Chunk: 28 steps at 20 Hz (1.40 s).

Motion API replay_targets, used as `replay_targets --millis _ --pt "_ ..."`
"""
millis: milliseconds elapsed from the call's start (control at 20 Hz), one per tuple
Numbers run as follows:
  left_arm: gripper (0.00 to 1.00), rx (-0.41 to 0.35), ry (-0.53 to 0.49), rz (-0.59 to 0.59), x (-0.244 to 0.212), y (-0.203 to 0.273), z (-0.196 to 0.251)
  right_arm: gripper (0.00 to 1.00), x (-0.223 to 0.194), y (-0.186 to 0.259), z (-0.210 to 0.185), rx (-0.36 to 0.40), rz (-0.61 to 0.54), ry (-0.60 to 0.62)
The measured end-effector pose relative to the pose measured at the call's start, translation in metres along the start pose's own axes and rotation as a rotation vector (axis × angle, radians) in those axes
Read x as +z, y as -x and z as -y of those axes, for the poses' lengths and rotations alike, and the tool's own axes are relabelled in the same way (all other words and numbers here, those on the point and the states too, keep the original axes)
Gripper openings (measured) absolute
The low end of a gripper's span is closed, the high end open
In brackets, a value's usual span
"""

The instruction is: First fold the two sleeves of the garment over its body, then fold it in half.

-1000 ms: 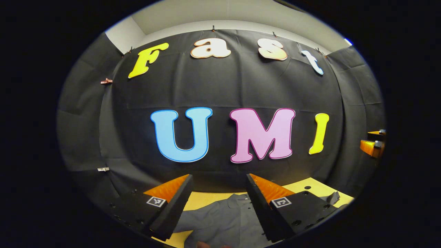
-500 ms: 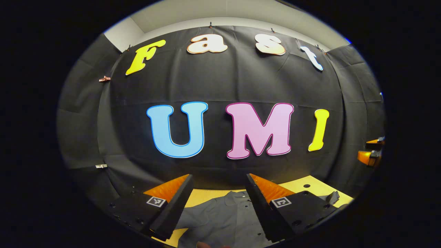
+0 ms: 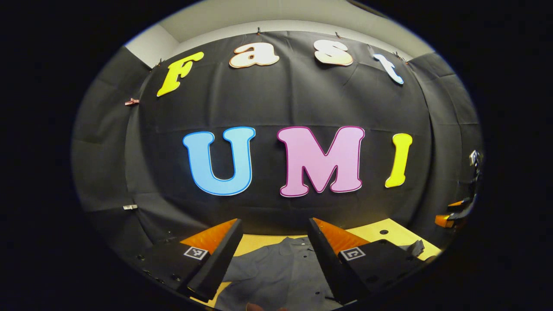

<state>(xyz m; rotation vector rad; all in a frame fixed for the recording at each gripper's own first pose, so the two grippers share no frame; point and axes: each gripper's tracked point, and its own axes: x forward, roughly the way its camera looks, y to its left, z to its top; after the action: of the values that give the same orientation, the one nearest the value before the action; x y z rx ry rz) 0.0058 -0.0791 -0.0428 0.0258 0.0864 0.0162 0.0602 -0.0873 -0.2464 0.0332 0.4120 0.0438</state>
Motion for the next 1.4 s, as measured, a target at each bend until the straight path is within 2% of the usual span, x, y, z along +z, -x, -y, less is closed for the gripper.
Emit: replay_targets --millis 250,500,800,1050,1100,1150,1200,1250,1300,1400 --pt "0.95 0.061 -0.019 -0.027 -0.006 0.012 0.005 0.98 -0.075 -0.029 0.031 -0.012 -0.135 -0.010" --pt "0.95 0.127 -0.025 -0.057 -0.008 0.029 0.006 0.98 -0.142 -0.056 0.046 0.018 -0.265 -0.062" --pt "0.97 0.165 -0.067 -0.079 -0.010 0.049 0.015 0.97 -0.195 -0.085 0.043 0.041 -0.367 -0.149" --pt "0.95 0.192 -0.034 -0.106 -0.020 0.058 0.008 0.98 -0.222 -0.097 0.039 0.036 -0.442 -0.167" --pt "0.95 0.202 -0.030 -0.109 -0.020 0.058 0.003 0.93 -0.235 -0.095 0.038 0.032 -0.489 -0.147" --pt "0.95 0.210 -0.028 -0.110 -0.022 0.058 -0.002 0.88 -0.229 -0.099 0.039 0.025 -0.446 -0.121" --pt "0.95 0.216 -0.027 -0.111 -0.022 0.057 -0.008 0.75 -0.234 -0.101 0.031 0.048 -0.474 -0.114" --pt "0.95 0.217 -0.028 -0.109 -0.022 0.058 -0.013 0.68 -0.230 -0.103 0.028 0.048 -0.460 -0.119" --pt "0.95 0.215 -0.033 -0.106 -0.020 0.058 -0.018 0.48 -0.230 -0.101 0.024 0.065 -0.476 -0.133" --pt "0.95 0.211 -0.042 -0.092 -0.020 0.056 -0.032 0.06 -0.227 -0.100 0.026 0.035 -0.494 -0.206"
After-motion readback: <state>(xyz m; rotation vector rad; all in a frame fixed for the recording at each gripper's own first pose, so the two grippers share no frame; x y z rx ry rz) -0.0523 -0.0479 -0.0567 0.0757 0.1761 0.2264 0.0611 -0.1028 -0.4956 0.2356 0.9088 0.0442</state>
